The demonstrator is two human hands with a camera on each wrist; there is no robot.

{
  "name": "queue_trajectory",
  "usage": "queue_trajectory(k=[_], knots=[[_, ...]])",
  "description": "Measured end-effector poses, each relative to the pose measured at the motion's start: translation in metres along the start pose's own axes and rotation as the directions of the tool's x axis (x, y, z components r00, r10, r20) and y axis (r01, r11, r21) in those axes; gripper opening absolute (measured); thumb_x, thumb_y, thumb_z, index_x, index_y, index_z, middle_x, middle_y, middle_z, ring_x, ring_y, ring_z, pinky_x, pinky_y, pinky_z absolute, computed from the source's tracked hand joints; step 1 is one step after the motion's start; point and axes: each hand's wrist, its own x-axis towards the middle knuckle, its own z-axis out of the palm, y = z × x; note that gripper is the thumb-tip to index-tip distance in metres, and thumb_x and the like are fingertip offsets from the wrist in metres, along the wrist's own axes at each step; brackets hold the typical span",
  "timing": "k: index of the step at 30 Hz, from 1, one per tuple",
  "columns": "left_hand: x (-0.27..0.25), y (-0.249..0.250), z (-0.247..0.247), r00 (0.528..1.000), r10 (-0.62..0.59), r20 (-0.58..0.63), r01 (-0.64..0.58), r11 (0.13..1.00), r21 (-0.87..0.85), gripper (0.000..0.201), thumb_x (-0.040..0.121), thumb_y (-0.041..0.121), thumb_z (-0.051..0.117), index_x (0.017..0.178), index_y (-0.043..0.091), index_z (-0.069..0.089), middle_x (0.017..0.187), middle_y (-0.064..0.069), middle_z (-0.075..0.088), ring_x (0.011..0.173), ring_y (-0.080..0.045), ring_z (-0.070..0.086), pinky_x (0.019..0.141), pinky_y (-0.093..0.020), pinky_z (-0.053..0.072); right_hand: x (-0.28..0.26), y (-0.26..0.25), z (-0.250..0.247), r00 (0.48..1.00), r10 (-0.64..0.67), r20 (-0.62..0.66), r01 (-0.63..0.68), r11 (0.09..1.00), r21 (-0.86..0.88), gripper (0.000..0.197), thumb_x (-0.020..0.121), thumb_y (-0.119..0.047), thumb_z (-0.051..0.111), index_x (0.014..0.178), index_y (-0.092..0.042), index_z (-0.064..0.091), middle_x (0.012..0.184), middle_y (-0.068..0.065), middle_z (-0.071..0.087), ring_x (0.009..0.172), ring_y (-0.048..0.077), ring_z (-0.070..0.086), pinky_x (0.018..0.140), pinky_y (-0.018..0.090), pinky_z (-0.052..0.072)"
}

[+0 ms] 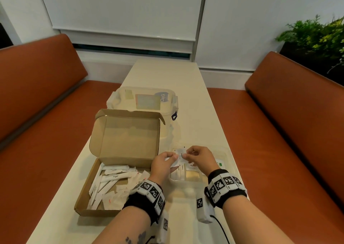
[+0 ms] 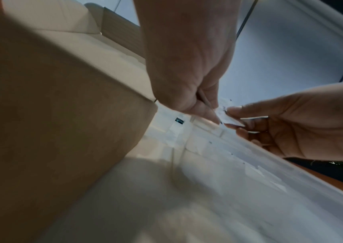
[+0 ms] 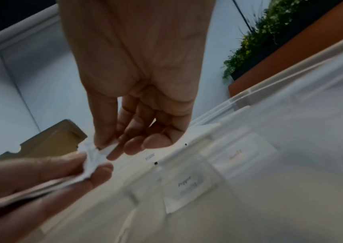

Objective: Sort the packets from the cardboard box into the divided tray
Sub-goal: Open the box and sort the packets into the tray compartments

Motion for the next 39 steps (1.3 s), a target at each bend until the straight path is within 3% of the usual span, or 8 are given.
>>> queue_trajectory(k=[4, 9, 18, 23, 30, 34, 37, 39], knots=[[0.000, -0.001, 0.000, 1.000, -0.002, 0.007, 0.002, 0.999, 0.034, 0.014, 0.094, 0.002, 0.052, 0.091, 0.000, 0.065, 0.092, -0.006, 0.063, 0.092, -0.015, 0.060, 0.070, -0.018, 0.056, 0.009, -0.003, -0.012, 0.992, -0.066, -0.111, 0.039, 0.973, -0.229, 0.006, 0.083, -0.017, 0.069, 0.085, -0.011, 0.071, 0.076, 0.002, 0.068, 0.065, 0.008, 0.056, 0.061, 0.015, 0.042], [-0.001, 0.000, -0.001, 1.000, 0.005, 0.021, -0.006, 0.999, 0.042, 0.020, 0.094, -0.001, 0.048, 0.084, 0.002, 0.066, 0.089, 0.000, 0.063, 0.090, -0.009, 0.059, 0.072, -0.019, 0.056, 0.017, 0.005, -0.021, 0.998, 0.053, -0.037, -0.064, 0.770, -0.635, 0.015, 0.088, -0.014, 0.062, 0.096, -0.014, 0.073, 0.098, 0.002, 0.071, 0.090, 0.018, 0.064, 0.080, 0.026, 0.049], [-0.001, 0.000, -0.001, 0.999, 0.014, 0.040, -0.016, 0.998, 0.066, 0.023, 0.094, -0.001, 0.048, 0.079, 0.004, 0.065, 0.094, 0.001, 0.062, 0.090, -0.006, 0.058, 0.071, -0.018, 0.056, 0.020, 0.018, -0.006, 0.998, 0.050, 0.033, -0.010, 0.686, -0.728, 0.017, 0.085, -0.010, 0.060, 0.091, -0.016, 0.074, 0.098, 0.002, 0.070, 0.092, 0.018, 0.063, 0.074, 0.021, 0.043], [-0.001, 0.001, -0.001, 0.999, 0.016, 0.033, -0.019, 0.996, 0.082, 0.023, 0.094, 0.000, 0.048, 0.080, 0.004, 0.066, 0.097, 0.000, 0.063, 0.092, -0.006, 0.058, 0.073, -0.019, 0.056, 0.018, 0.024, -0.002, 0.999, -0.027, 0.019, 0.032, 0.649, -0.760, 0.014, 0.083, -0.010, 0.059, 0.084, -0.017, 0.047, 0.092, 0.004, 0.055, 0.081, 0.017, 0.046, 0.067, 0.024, 0.035], [-0.002, 0.003, 0.000, 1.000, -0.015, 0.010, 0.014, 0.994, 0.105, 0.024, 0.096, 0.001, 0.045, 0.083, 0.004, 0.066, 0.097, -0.001, 0.062, 0.089, -0.006, 0.056, 0.071, -0.019, 0.055, 0.016, 0.025, -0.001, 0.999, -0.027, -0.021, 0.006, 0.733, -0.680, 0.018, 0.082, -0.013, 0.062, 0.079, -0.016, 0.045, 0.083, -0.001, 0.047, 0.077, 0.016, 0.046, 0.064, 0.024, 0.034], [-0.005, 0.010, 0.003, 0.995, -0.095, 0.025, 0.096, 0.995, -0.033, 0.024, 0.100, 0.004, 0.036, 0.105, 0.006, 0.060, 0.102, -0.009, 0.062, 0.098, -0.019, 0.056, 0.073, -0.023, 0.050, 0.007, 0.019, 0.001, 0.987, -0.071, -0.141, 0.010, 0.918, -0.397, 0.020, 0.088, -0.026, 0.062, 0.073, -0.013, 0.055, 0.068, -0.002, 0.057, 0.064, 0.014, 0.051, 0.061, 0.026, 0.041], [-0.009, 0.013, 0.004, 0.997, -0.056, 0.056, 0.058, 0.998, -0.037, 0.027, 0.101, 0.009, 0.037, 0.121, 0.011, 0.055, 0.111, -0.006, 0.060, 0.103, -0.018, 0.054, 0.083, -0.026, 0.049, -0.005, 0.008, 0.007, 0.998, -0.005, -0.063, -0.003, 0.994, -0.114, 0.032, 0.091, -0.036, 0.058, 0.071, -0.012, 0.065, 0.064, -0.002, 0.066, 0.054, 0.008, 0.055, 0.055, 0.019, 0.048], [-0.011, 0.014, 0.006, 0.997, -0.024, 0.075, 0.025, 1.000, -0.004, 0.028, 0.102, 0.013, 0.037, 0.122, 0.017, 0.055, 0.109, 0.001, 0.059, 0.100, -0.012, 0.054, 0.083, -0.026, 0.049, -0.011, 0.003, 0.010, 1.000, 0.019, -0.005, -0.019, 1.000, -0.017, 0.029, 0.088, -0.037, 0.061, 0.076, -0.012, 0.066, 0.067, -0.001, 0.069, 0.050, 0.005, 0.054, 0.047, 0.012, 0.043]])
